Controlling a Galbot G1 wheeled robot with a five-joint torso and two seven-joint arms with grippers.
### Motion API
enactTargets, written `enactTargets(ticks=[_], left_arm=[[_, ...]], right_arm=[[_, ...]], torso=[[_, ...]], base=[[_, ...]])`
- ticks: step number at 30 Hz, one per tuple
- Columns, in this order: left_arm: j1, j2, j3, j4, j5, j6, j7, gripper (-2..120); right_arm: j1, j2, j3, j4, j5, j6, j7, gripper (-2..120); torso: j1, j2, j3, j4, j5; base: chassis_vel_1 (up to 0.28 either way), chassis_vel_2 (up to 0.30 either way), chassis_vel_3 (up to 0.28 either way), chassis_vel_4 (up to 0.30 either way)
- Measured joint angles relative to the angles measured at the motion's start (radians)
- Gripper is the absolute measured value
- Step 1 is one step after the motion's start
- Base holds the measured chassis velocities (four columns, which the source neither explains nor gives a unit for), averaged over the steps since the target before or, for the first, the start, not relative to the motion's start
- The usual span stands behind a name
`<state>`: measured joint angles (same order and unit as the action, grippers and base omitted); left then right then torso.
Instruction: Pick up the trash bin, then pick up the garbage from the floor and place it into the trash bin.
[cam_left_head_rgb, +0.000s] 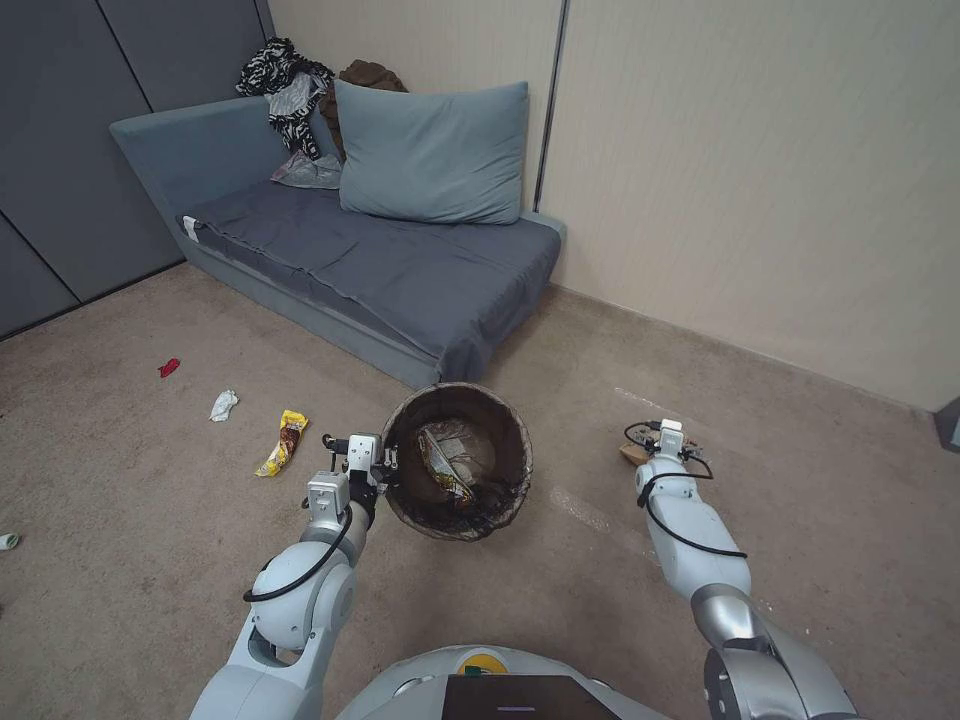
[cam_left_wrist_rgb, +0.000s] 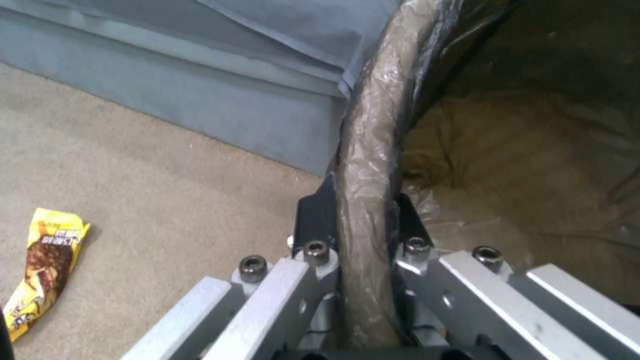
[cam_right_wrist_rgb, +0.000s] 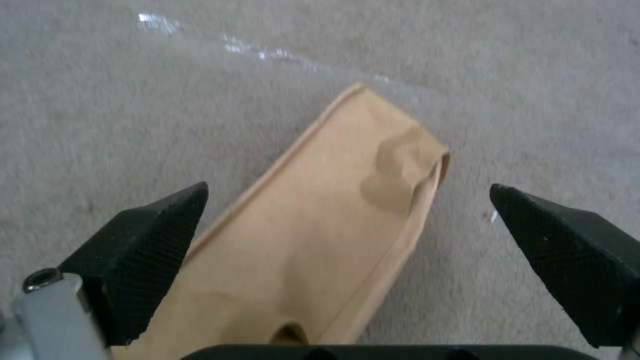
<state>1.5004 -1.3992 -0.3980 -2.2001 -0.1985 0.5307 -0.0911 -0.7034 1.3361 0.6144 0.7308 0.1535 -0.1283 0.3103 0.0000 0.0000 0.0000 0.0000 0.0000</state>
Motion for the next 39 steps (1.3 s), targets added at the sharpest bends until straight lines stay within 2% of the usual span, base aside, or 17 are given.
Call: enactTargets(ticks=[12, 20, 27, 28, 31, 33, 35, 36, 39], left_arm=[[0.001, 0.001, 0.002, 0.0, 0.001, 0.0, 0.0, 3], [0.001, 0.001, 0.003, 0.0, 0.002, 0.0, 0.0, 3], [0.003, 0.002, 0.002, 0.001, 0.002, 0.0, 0.0, 3], [0.003, 0.002, 0.002, 0.001, 0.002, 0.0, 0.0, 3], [0.003, 0.002, 0.004, 0.001, 0.002, 0.0, 0.0, 3], [0.003, 0.002, 0.004, 0.001, 0.002, 0.0, 0.0, 3], [0.003, 0.003, 0.004, 0.001, 0.002, 0.0, 0.0, 3], [0.003, 0.003, 0.004, 0.001, 0.002, 0.0, 0.0, 3], [0.002, 0.003, 0.005, 0.001, 0.002, 0.0, 0.0, 3]], right_arm=[[-0.002, 0.002, 0.005, -0.049, 0.06, -0.027, -0.034, 100], [-0.021, 0.005, 0.005, -0.051, 0.121, -0.038, -0.094, 100], [-0.027, 0.009, 0.005, -0.05, 0.141, -0.024, -0.121, 77], [-0.027, 0.009, 0.005, -0.05, 0.141, -0.024, -0.121, 77], [-0.028, 0.011, 0.004, -0.055, 0.142, -0.007, -0.125, 60], [-0.028, 0.011, 0.004, -0.055, 0.142, -0.006, -0.125, 57], [-0.028, 0.01, 0.003, -0.055, 0.14, 0.0, -0.125, 45], [-0.028, 0.01, 0.003, -0.055, 0.14, 0.0, -0.125, 45], [-0.027, 0.009, 0.002, -0.055, 0.139, 0.004, -0.124, 32]], torso=[[0.0, 0.0, 0.0, 0.0, 0.0], [0.0, 0.0, 0.0, -0.0001, -0.0001], [0.0, 0.0, 0.0, 0.0001, 0.0], [0.0, 0.0, 0.0, 0.0001, 0.0], [0.0, 0.0, 0.0, -0.0001, -0.0001], [0.0, 0.0, 0.0, -0.0001, -0.0001], [0.0, 0.0, 0.0, -0.0001, -0.0001], [0.0, 0.0, 0.0, -0.0001, -0.0001], [0.0, 0.0, 0.0, -0.0002, -0.0002]], base=[[0.0, 0.0, 0.0, 0.0], [0.0, 0.0, 0.0, 0.0], [0.0, 0.0, 0.0, 0.0], [0.0, 0.0, 0.0, 0.0], [0.0, 0.0, 0.0, 0.0], [0.0, 0.0, 0.0, 0.0], [0.0, 0.0, 0.0, 0.0], [0.0, 0.0, 0.0, 0.0], [0.0, 0.0, 0.0, 0.0]])
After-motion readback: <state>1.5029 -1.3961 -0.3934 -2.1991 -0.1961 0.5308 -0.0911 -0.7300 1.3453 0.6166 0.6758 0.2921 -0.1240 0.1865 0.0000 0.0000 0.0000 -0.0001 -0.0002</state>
